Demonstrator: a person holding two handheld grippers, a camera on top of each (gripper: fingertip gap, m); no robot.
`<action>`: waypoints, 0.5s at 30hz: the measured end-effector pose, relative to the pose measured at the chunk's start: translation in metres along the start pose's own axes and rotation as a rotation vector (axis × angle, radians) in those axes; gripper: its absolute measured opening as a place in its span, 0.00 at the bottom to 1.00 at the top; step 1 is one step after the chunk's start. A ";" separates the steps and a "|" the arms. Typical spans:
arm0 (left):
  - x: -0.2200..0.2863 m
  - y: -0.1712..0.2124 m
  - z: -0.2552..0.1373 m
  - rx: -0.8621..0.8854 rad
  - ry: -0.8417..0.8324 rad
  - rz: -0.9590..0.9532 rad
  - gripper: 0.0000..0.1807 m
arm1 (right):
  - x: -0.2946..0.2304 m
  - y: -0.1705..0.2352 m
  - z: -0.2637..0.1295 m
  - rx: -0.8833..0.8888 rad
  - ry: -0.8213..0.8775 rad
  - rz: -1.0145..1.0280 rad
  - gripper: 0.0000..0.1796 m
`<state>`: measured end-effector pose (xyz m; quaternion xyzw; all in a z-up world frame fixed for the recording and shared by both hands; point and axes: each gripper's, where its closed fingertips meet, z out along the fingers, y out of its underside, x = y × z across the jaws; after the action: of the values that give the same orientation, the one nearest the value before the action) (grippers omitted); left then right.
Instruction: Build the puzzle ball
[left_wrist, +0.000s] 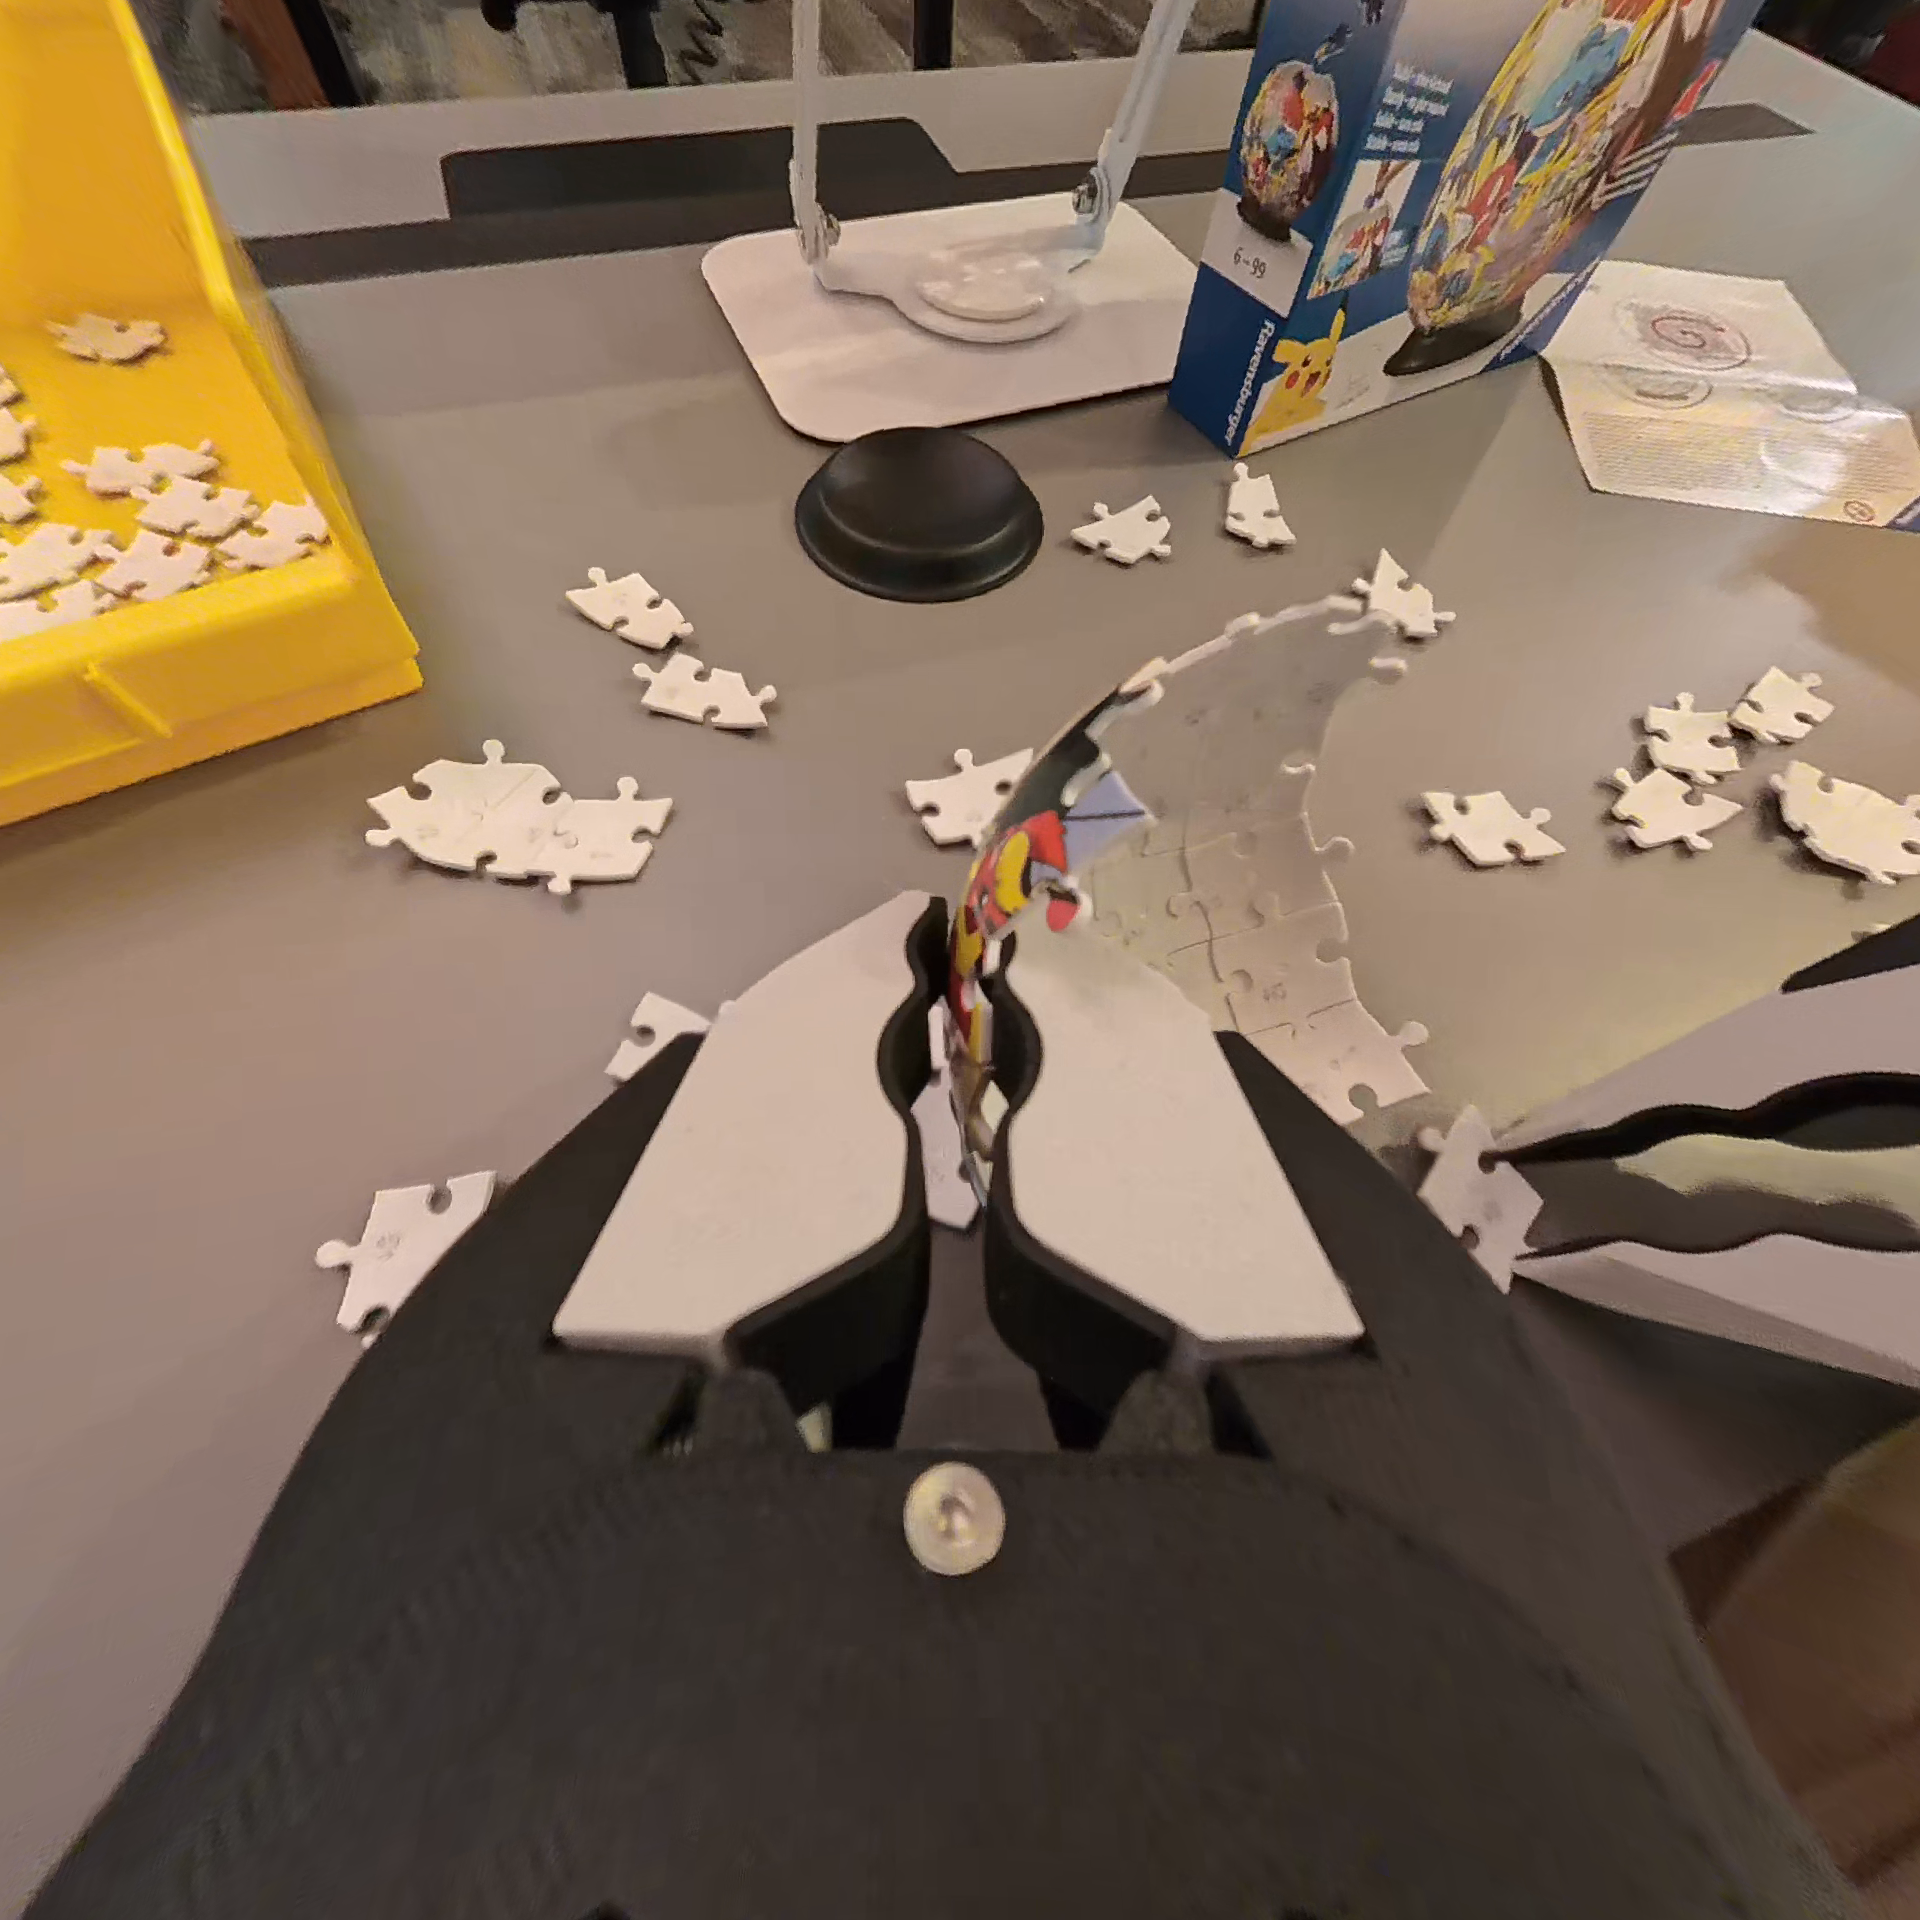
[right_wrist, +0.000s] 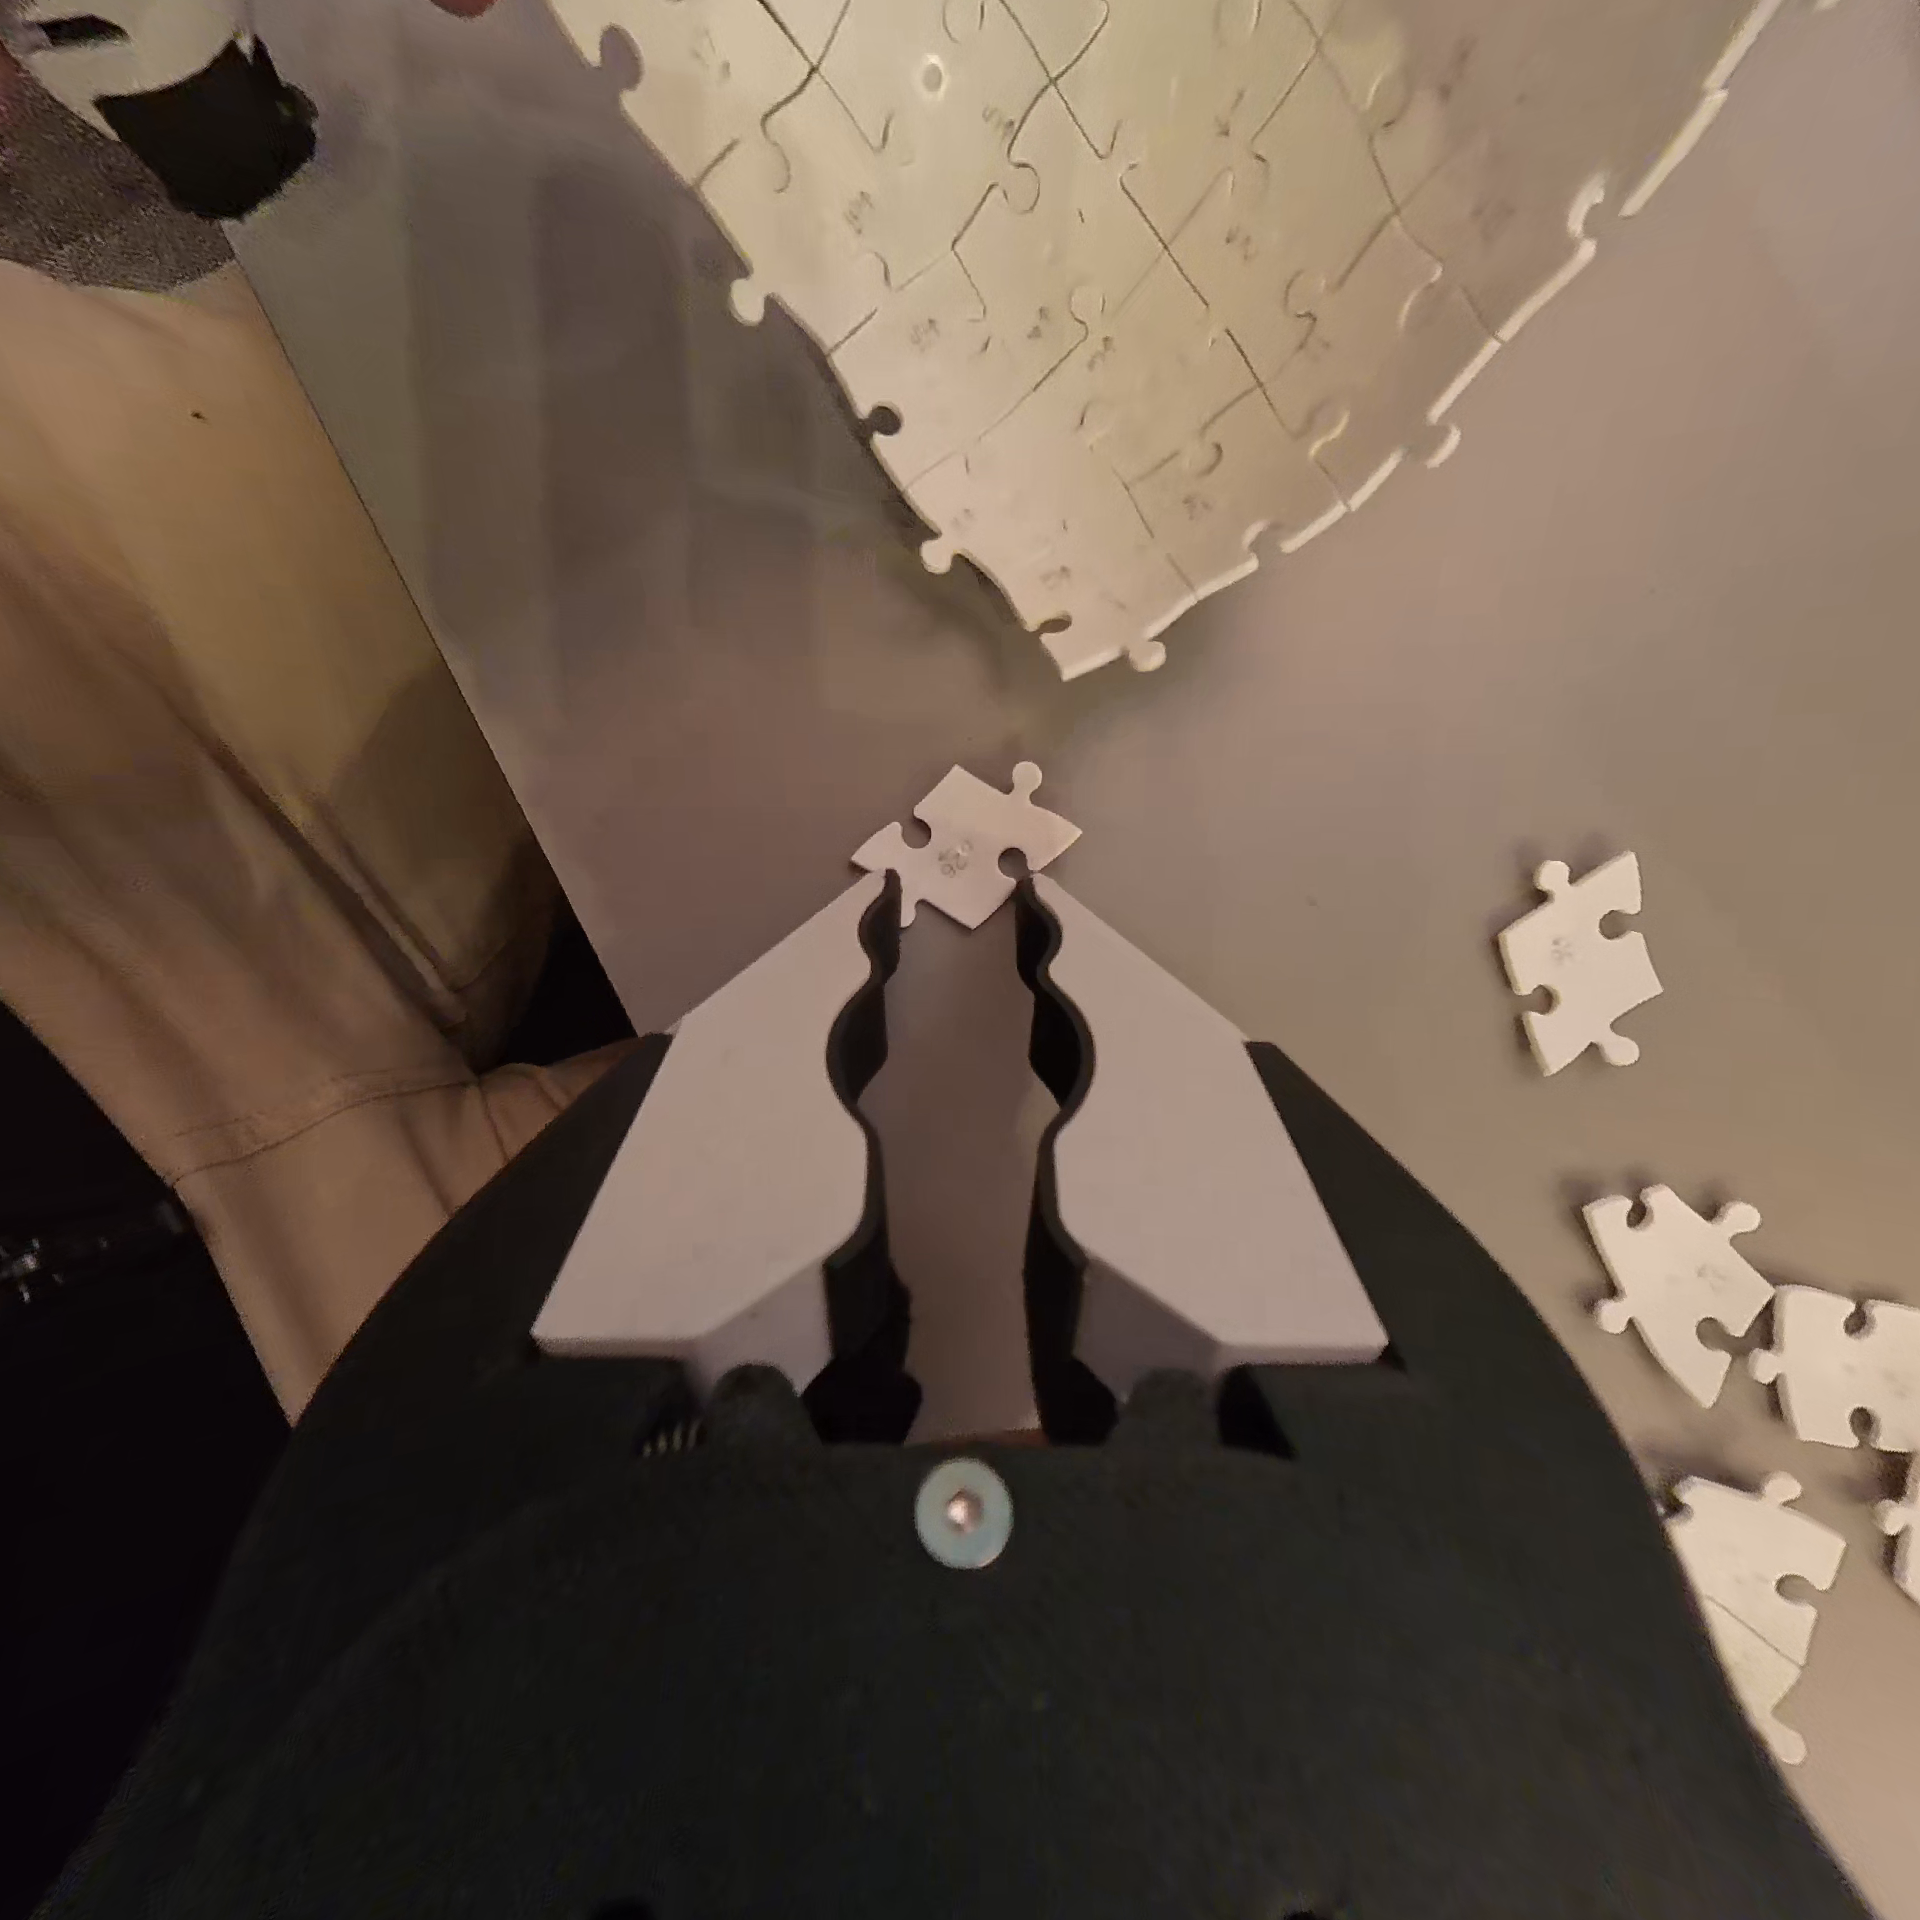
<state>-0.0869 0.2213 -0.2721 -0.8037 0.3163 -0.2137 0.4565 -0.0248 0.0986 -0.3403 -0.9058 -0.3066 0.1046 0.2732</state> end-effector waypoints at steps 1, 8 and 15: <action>0.001 0.000 0.001 0.002 -0.006 0.004 0.03 | 0.000 0.000 0.000 0.002 0.001 0.004 0.11; 0.008 -0.003 0.003 0.017 -0.028 0.024 0.03 | -0.001 0.001 -0.001 0.023 -0.015 0.016 0.11; -0.001 -0.006 0.001 -0.036 -0.017 0.087 0.03 | 0.011 0.006 -0.005 0.023 -0.003 0.039 0.11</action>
<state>-0.0852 0.2248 -0.2678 -0.7989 0.3509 -0.1812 0.4536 -0.0116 0.0994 -0.3399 -0.9082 -0.2881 0.1146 0.2811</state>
